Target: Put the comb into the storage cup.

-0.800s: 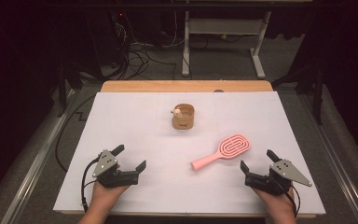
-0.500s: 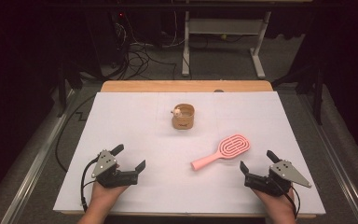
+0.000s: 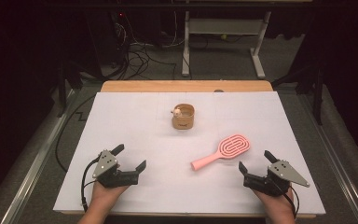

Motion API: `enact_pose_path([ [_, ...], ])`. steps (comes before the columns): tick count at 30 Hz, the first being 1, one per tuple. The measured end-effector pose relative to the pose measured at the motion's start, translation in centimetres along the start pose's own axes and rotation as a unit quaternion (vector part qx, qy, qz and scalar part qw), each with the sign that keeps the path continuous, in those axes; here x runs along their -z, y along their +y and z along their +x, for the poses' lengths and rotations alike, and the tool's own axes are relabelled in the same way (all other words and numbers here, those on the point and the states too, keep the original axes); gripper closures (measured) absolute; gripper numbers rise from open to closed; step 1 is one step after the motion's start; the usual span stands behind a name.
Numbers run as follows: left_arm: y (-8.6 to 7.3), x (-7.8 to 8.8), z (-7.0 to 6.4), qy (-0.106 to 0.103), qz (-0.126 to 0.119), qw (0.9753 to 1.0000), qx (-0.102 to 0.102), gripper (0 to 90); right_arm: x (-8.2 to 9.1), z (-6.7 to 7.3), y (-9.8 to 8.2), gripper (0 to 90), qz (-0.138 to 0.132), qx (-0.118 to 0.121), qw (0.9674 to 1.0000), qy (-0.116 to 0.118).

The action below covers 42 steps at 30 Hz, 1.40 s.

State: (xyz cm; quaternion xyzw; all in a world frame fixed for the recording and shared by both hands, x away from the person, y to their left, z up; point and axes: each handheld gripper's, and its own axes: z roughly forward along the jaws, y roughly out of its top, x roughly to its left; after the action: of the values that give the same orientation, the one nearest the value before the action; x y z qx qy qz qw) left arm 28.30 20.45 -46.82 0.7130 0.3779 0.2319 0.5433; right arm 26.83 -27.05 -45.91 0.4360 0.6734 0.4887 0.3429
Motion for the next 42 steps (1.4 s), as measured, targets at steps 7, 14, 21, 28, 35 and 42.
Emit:
enact_pose_path([
  [7,-0.1,0.0,0.1,-0.002,-0.003,1.0000,0.003,0.0,0.3,0.2,0.1,24.5,0.001,0.003,0.9999,0.017],
  [14,-0.1,0.0,0.0,-0.004,-0.004,1.0000,0.005,0.0,0.3,0.4,0.0,49.0,0.020,0.000,0.9995,0.023],
  [21,-0.2,0.1,0.1,-0.006,-0.006,0.9999,0.010,0.0,0.3,0.4,0.0,75.4,0.030,-0.007,0.9990,0.031],
  [28,-0.2,0.2,0.2,-0.009,-0.013,0.9998,0.014,0.0,0.2,1.0,0.1,90.0,0.037,0.009,0.9984,0.041],
  [35,-0.2,0.1,0.3,-0.010,-0.014,0.9997,0.015,0.0,-1.6,3.1,0.7,90.0,0.042,0.019,0.9953,0.086],
  [42,-0.2,0.1,0.3,-0.010,-0.012,0.9998,0.012,0.0,-5.0,6.7,1.7,90.0,0.072,0.047,0.9872,0.134],
])
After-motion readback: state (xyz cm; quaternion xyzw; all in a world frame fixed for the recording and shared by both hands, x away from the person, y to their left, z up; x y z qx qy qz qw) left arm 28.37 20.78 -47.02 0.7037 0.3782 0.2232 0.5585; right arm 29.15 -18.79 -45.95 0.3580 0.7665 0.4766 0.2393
